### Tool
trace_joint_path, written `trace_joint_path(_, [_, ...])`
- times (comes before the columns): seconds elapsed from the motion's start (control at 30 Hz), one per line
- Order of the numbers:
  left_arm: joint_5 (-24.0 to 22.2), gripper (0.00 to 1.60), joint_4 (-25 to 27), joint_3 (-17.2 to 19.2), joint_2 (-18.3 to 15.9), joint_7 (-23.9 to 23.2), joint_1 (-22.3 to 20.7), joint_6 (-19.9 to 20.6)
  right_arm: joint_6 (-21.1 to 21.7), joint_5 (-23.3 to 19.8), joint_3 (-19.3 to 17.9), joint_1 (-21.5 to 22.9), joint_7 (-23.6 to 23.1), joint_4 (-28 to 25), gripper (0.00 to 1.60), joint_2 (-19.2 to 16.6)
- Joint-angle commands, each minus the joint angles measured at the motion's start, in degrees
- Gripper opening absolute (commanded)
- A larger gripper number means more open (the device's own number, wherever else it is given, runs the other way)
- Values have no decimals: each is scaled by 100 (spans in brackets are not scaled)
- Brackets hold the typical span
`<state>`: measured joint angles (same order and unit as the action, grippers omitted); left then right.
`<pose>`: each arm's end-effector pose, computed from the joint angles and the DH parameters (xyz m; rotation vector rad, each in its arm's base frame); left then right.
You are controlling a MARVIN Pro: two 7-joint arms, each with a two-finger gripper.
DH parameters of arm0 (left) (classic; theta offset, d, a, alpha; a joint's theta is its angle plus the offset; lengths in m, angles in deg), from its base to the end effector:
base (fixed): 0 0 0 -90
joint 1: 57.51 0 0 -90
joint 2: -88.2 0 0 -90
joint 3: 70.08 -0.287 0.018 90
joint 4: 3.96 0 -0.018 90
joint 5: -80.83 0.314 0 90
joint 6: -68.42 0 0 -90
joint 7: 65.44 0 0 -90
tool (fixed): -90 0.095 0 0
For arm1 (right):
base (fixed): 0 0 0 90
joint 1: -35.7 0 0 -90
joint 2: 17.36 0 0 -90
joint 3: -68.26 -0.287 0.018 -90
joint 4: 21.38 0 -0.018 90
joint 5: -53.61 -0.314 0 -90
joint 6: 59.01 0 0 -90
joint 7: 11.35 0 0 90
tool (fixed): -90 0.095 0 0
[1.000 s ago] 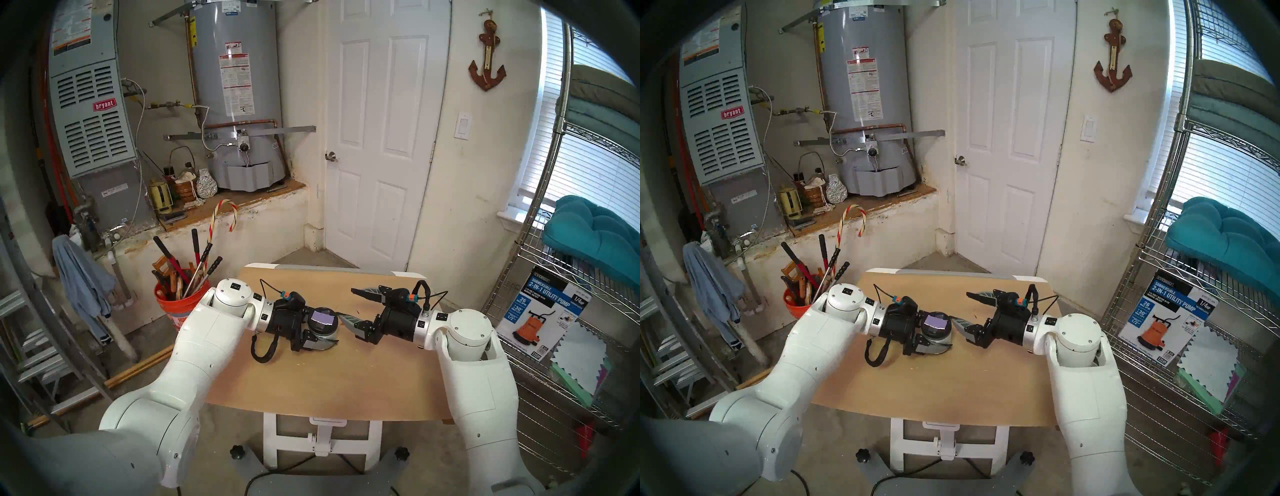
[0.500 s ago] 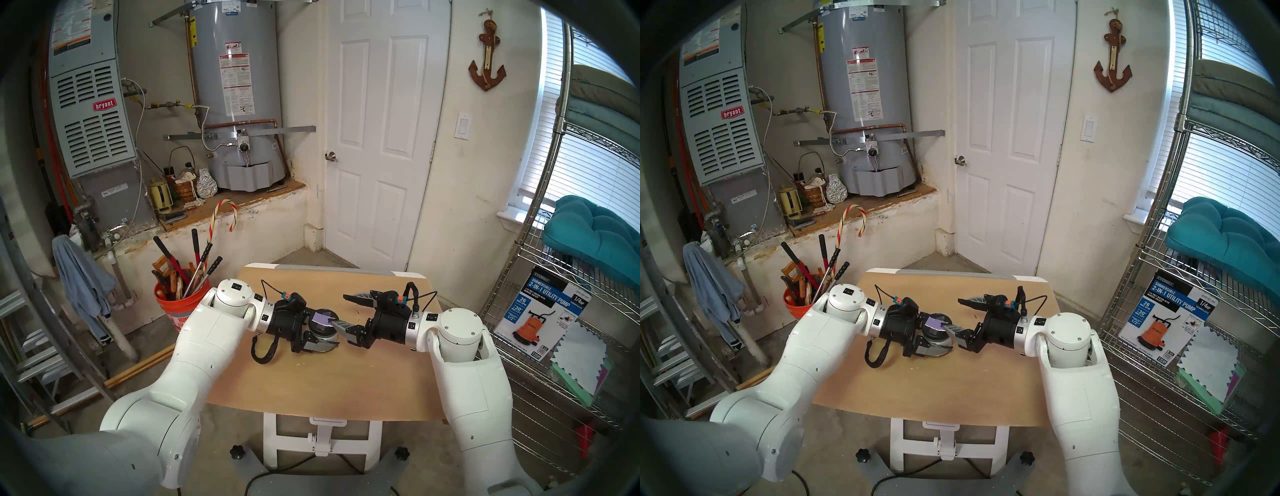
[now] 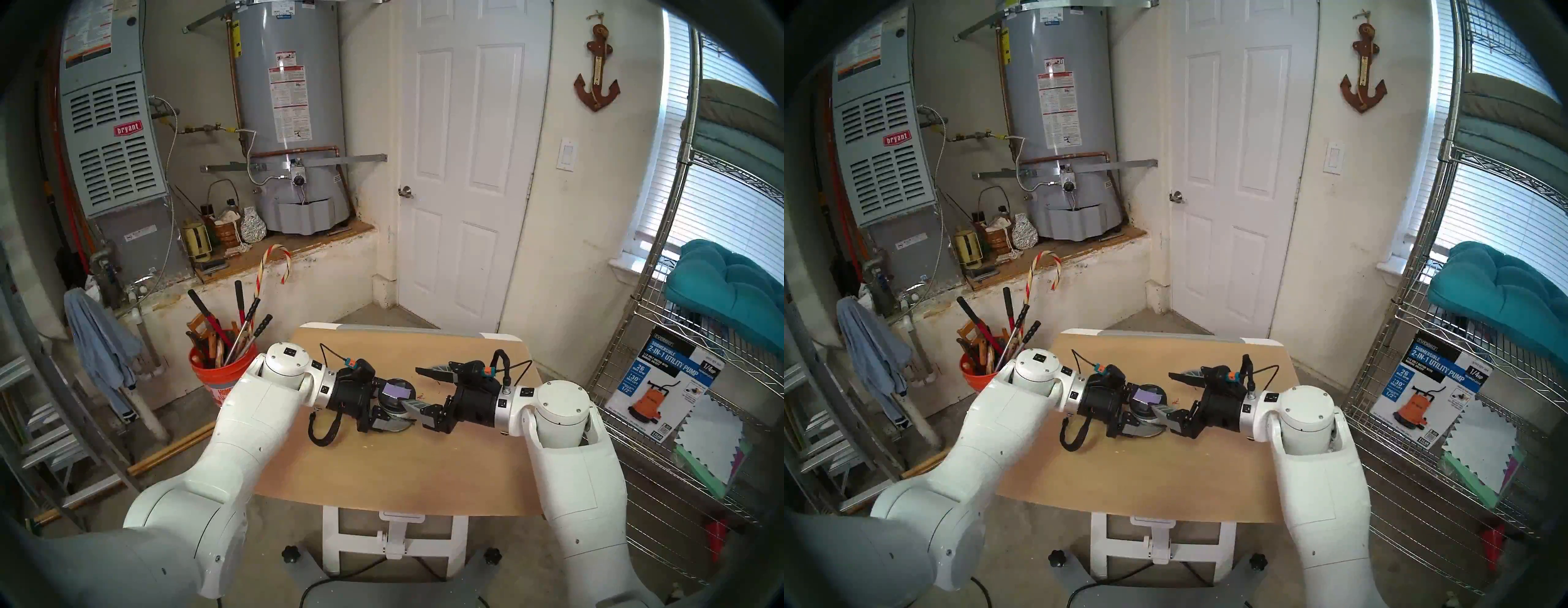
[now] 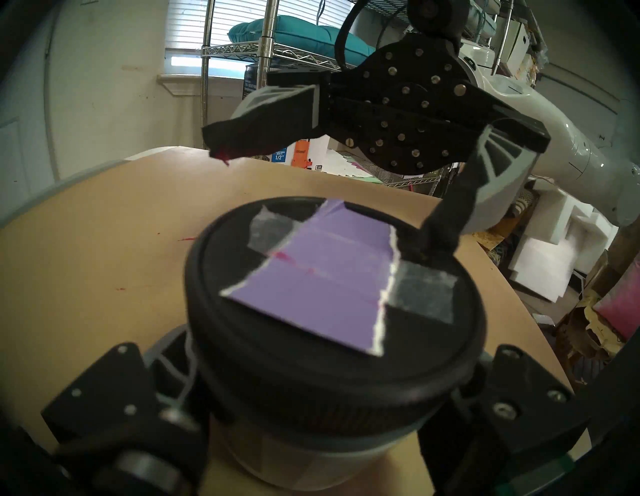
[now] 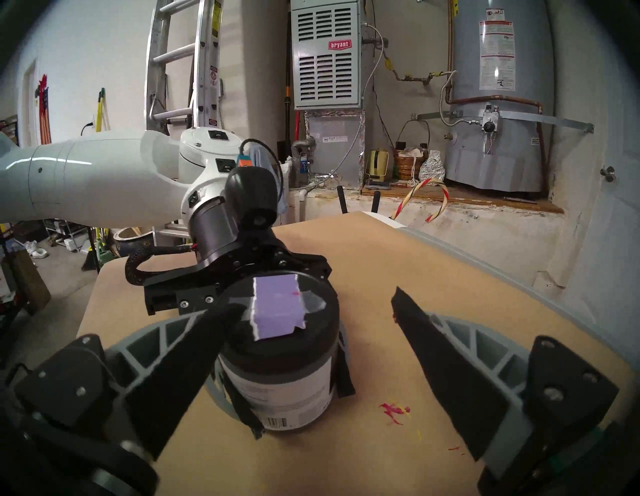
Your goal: Open paint jar
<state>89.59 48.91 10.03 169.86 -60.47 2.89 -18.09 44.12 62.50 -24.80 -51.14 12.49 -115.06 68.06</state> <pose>0.4624 -0.0608 -0.3378 1.5778 -1.3257 0.8834 0.3917 0.0401 -0.2874 -1.7971 -1.0609 -1.3942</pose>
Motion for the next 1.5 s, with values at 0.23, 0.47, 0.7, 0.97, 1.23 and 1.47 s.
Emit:
trace_joint_path(0.23, [-59,0,13,64,46,4,-159,-60,-281,133,219,-80,132,-81,160,134])
trace_joint_path(0.47, [-58,0,48,83,48,4,-134,-43,-320,139,246,18,276,10,160,257])
trace_joint_path(0.7, [-55,0,56,98,60,4,-126,-41,-243,146,280,60,344,101,160,326])
trace_joint_path(0.97, [-56,0,38,109,71,4,-130,-43,-276,165,327,92,453,191,160,377])
trace_joint_path(1.23, [-61,0,63,126,76,4,-117,-16,-266,148,352,138,473,231,160,382])
trace_joint_path(1.47, [-66,0,40,148,70,4,-119,-43,-260,188,409,192,376,276,40,275])
